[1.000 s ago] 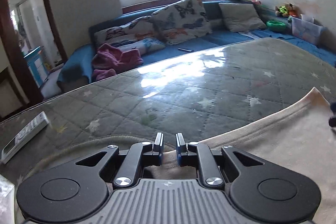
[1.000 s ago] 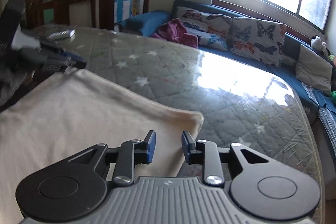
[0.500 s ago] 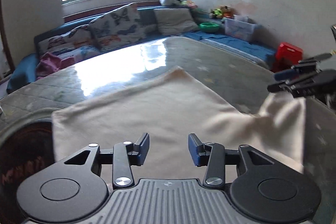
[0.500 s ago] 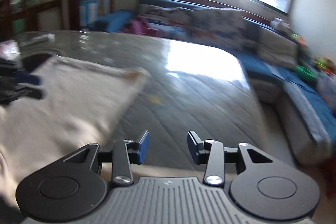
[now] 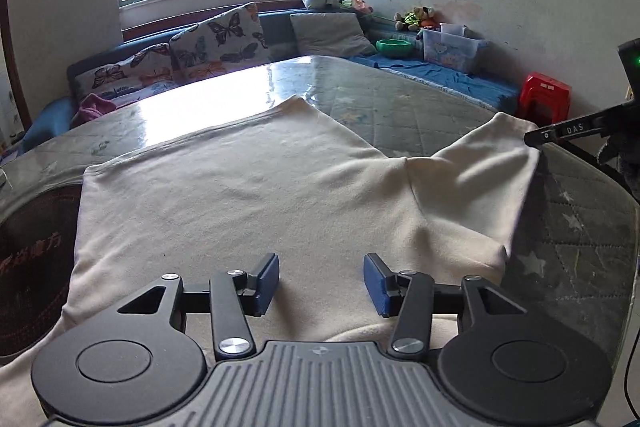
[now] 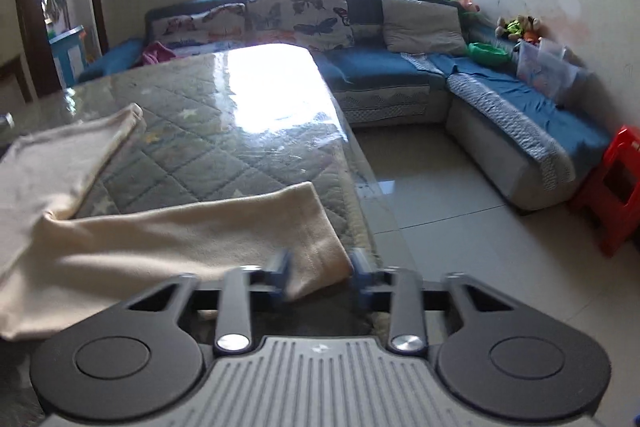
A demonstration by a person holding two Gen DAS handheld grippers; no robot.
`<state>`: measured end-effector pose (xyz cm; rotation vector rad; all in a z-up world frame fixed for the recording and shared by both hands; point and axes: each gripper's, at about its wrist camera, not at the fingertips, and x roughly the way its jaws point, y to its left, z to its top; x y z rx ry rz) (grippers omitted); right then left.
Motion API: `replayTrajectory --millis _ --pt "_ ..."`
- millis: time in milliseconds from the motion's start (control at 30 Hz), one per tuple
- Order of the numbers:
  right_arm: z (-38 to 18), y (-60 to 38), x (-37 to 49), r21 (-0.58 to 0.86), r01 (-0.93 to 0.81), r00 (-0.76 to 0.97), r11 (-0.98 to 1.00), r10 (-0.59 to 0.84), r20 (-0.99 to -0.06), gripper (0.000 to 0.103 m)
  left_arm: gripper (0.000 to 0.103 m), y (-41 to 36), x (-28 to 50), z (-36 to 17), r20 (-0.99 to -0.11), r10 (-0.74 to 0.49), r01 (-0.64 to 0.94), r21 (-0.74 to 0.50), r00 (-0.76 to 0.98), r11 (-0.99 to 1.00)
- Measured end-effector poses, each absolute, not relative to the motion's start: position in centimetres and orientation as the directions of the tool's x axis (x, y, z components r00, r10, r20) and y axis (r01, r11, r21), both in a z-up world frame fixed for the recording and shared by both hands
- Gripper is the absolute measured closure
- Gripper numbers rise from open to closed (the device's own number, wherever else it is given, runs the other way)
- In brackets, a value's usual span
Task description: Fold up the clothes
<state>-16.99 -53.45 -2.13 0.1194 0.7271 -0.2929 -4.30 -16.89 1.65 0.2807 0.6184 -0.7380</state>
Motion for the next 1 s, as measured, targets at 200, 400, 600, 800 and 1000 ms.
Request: replayTrajectory --millis 200,400,600,800,1000 --pt "-1.7 -53.3 -17.5 -0.059 0.338 0.709 0.939 -0.296 -0.64 0.093 0.052 -16.7 -5.3 1.4 -0.612 -0.531 0.688 0.03 0.586 0.725" --pt "-1.0 -52.2 -18.0 -0.112 0.336 0.716 0.935 -0.331 -0.614 0.073 0.052 -16.9 -5.9 1.8 -0.605 -0.537 0.692 0.03 0.587 0.722" --pt "1.0 -48.8 -17.1 -0.081 0.172 0.795 0.982 -0.187 -0.577 0.068 0.052 -17.2 -6.6 1.9 -0.602 -0.549 0.696 0.015 0.579 0.718" --pt "-0.6 -45.3 -14.5 0.009 0.013 0.788 1.0 -0.005 -0.616 0.064 0.051 -16.0 -7.6 1.8 -0.607 -0.545 0.677 -0.016 0.578 0.736" --pt "-1.9 -44.5 -13.9 0.003 0.023 0.767 1.0 -0.016 -0.641 0.059 0.05 -11.6 -7.7 3.3 -0.57 -0.49 0.58 -0.028 0.659 0.814"
